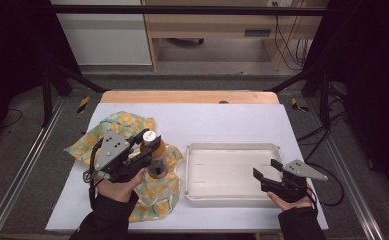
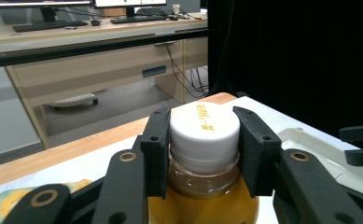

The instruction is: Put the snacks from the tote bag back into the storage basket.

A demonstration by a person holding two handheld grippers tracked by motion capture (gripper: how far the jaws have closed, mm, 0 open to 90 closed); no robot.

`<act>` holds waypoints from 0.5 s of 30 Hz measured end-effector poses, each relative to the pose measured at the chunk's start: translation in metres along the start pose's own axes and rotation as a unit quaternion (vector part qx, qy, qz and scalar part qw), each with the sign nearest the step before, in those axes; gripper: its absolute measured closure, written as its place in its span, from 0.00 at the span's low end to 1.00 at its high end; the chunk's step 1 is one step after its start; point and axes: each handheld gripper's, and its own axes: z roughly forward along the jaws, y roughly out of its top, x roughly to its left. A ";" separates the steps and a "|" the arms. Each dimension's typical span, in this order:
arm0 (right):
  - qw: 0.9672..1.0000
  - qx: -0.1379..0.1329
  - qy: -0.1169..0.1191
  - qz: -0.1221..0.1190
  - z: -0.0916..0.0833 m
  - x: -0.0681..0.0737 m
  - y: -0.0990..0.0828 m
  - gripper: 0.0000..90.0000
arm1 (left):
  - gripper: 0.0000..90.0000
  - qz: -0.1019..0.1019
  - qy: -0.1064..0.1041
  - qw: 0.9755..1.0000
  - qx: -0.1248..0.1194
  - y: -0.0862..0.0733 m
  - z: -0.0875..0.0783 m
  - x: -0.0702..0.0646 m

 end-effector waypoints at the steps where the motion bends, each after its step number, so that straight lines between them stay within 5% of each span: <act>1: 1.000 -0.001 0.000 0.000 0.000 0.000 0.000 0.30 | 0.65 -0.001 -0.001 1.000 0.000 0.000 0.001 -0.002; 15: 1.000 -0.002 0.001 0.000 -0.001 -0.001 0.000 0.30 | 0.65 0.002 -0.024 1.000 -0.002 0.000 0.026 -0.030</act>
